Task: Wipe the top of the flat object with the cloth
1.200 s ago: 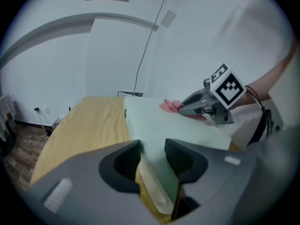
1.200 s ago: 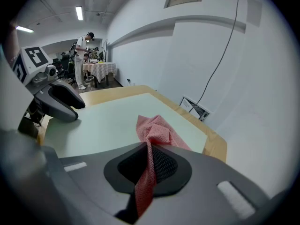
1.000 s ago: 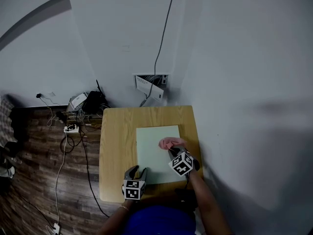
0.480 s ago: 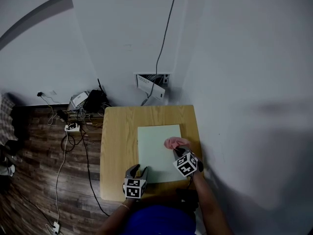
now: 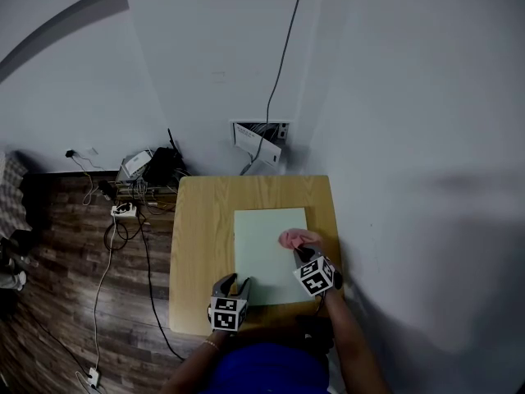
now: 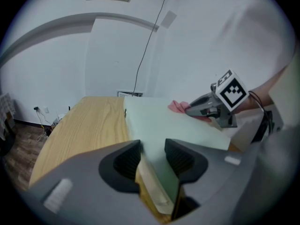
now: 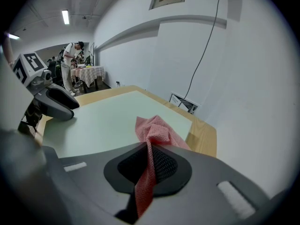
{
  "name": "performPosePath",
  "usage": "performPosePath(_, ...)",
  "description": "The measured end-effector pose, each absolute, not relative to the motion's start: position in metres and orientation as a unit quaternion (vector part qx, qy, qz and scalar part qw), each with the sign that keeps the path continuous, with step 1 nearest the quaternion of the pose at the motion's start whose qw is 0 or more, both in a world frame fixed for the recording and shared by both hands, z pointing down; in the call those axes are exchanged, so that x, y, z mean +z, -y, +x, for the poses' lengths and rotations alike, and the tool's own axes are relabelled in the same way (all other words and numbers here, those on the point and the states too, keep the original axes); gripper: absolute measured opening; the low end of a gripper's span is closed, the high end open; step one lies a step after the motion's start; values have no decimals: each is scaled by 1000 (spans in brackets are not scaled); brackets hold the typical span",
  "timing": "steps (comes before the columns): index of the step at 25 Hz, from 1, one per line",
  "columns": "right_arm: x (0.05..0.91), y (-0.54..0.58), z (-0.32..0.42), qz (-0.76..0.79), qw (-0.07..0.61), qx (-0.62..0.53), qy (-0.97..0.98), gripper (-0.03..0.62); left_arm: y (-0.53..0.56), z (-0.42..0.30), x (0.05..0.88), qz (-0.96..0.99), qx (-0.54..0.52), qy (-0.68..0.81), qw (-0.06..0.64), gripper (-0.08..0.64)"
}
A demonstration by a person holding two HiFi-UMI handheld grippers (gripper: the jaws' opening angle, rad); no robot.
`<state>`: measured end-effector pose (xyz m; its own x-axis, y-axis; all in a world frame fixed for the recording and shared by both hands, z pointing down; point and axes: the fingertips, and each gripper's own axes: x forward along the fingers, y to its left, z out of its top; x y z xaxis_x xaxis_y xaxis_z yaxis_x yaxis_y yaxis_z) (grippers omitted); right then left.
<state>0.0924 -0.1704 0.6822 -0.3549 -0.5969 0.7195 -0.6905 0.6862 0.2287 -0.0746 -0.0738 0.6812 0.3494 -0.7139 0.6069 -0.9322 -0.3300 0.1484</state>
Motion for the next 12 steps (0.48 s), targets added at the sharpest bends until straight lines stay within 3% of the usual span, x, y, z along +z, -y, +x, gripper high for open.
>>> performPosePath(12,681,169,93,406,396,55,822,14,73,-74,680,785,224,525,241,166)
